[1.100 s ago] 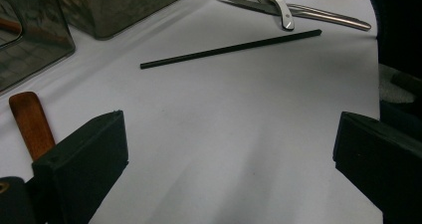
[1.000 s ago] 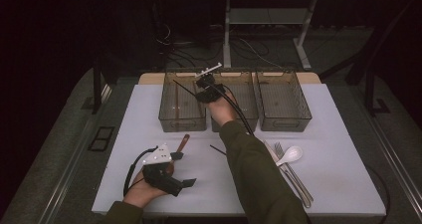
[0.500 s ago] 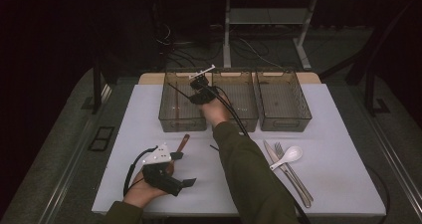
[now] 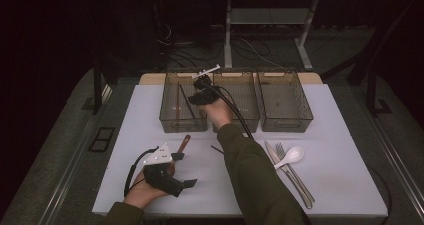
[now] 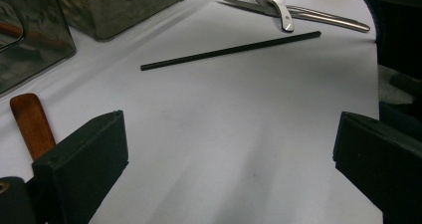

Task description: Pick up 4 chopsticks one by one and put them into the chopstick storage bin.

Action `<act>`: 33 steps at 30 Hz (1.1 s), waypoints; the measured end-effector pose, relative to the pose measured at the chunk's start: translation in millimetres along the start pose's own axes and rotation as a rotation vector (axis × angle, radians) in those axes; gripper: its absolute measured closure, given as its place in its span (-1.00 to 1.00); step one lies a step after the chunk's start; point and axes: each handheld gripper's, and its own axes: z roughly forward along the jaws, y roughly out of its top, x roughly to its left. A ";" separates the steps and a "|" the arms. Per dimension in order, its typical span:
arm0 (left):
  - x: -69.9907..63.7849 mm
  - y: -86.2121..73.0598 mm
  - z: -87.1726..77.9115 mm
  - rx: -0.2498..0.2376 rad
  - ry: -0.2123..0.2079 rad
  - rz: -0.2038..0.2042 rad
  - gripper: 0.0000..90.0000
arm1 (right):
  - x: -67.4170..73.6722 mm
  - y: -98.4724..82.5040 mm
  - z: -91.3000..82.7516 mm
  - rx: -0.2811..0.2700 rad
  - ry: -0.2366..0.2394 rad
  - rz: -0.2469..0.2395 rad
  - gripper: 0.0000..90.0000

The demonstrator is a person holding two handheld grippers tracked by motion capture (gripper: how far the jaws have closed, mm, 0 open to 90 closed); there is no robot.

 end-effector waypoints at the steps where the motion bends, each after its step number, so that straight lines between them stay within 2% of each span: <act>1: -0.1 0.0 0.0 0.000 0.001 -0.002 -0.99 | -0.5 -1.0 -3.3 -0.007 0.007 0.002 0.46; 4: -0.3 0.2 0.4 0.004 0.002 -0.002 -0.99 | -3.3 -5.5 -12.7 -0.017 0.052 -0.002 0.32; 9: -0.1 0.3 0.9 0.006 0.003 0.004 -0.99 | -6.3 -15.3 -30.7 -0.056 0.084 -0.023 0.14; 13: -1.0 0.1 1.4 0.002 0.001 -0.007 -0.99 | -10.2 -24.8 -46.3 -0.080 0.111 -0.028 0.04; 22: -1.6 -0.5 1.8 0.001 0.003 -0.008 -0.99 | -16.4 -47.6 -77.9 -0.090 0.121 -0.096 -0.14; 28: -1.6 -0.9 1.7 0.009 0.003 -0.008 -0.99 | -20.7 -63.6 -93.4 -0.092 0.130 -0.119 -0.24; 33: -1.4 -1.1 1.7 0.011 0.005 -0.009 -0.99 | -18.7 -77.9 -104.6 -0.081 0.140 -0.137 -0.29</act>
